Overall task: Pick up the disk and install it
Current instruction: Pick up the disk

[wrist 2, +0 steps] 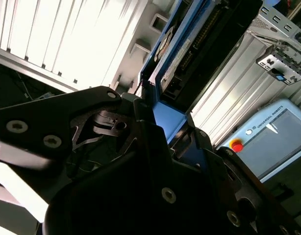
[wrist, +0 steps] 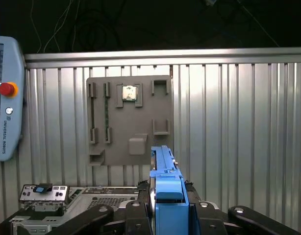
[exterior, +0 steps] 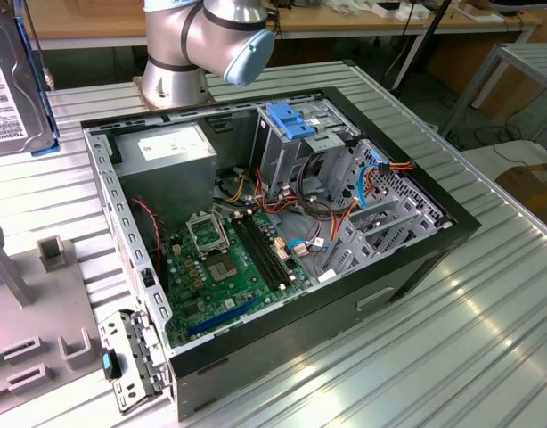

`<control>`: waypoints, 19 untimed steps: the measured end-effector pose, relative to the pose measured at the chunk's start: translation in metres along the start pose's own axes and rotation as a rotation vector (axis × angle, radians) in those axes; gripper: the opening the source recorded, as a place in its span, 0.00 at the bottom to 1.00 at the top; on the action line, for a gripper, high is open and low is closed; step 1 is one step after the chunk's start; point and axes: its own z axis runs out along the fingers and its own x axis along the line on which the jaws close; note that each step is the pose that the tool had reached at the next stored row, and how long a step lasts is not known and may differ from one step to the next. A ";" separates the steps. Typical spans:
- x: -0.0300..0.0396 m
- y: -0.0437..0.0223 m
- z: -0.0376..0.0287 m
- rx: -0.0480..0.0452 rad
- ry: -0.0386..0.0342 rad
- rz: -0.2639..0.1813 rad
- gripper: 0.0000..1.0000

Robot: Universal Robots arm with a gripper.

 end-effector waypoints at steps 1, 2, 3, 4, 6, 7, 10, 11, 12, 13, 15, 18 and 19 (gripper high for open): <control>-0.0001 -0.0024 0.0001 -0.0001 0.0000 0.001 0.37; -0.0001 -0.0053 0.0002 -0.0001 0.0001 0.002 0.37; -0.0002 -0.0089 0.0003 -0.0002 0.0001 0.003 0.37; -0.0002 -0.0114 0.0004 -0.0002 0.0001 0.004 0.37; -0.0005 -0.0243 0.0009 -0.0004 0.0002 0.008 0.37; -0.0007 -0.0314 0.0012 -0.0004 0.0002 0.009 0.37; -0.0008 -0.0414 0.0015 -0.0006 0.0002 0.013 0.37; -0.0010 -0.0465 0.0017 -0.0006 0.0003 0.014 0.37; -0.0011 -0.0524 0.0020 -0.0006 0.0002 0.015 0.37; -0.0011 -0.0567 0.0021 -0.0006 0.0002 0.016 0.37; -0.0014 -0.0675 0.0025 -0.0008 0.0004 0.018 0.37; -0.0016 -0.0797 0.0031 -0.0009 0.0003 0.022 0.37; -0.0017 -0.0831 0.0032 -0.0009 0.0004 0.023 0.37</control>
